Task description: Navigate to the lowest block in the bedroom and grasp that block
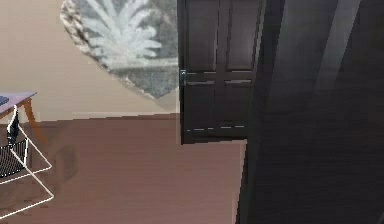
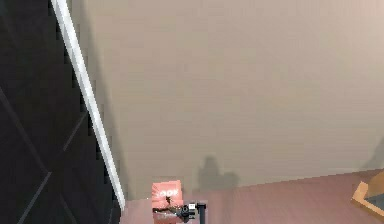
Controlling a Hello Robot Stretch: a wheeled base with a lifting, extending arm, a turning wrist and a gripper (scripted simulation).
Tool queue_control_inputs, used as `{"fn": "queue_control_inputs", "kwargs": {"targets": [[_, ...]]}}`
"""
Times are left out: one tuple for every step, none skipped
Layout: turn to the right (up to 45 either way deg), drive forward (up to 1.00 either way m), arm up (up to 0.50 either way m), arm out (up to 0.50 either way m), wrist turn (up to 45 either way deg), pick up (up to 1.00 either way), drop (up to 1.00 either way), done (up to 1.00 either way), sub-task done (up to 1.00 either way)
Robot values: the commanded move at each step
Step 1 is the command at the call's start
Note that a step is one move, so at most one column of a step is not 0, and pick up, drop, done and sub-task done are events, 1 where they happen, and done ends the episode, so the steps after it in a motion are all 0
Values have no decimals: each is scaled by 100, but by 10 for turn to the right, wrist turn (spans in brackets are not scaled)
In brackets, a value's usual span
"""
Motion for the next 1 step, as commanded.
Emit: {"fn": "queue_control_inputs", "kwargs": {"targets": [[0,0,-30,0,0,0,0,0,0]]}}
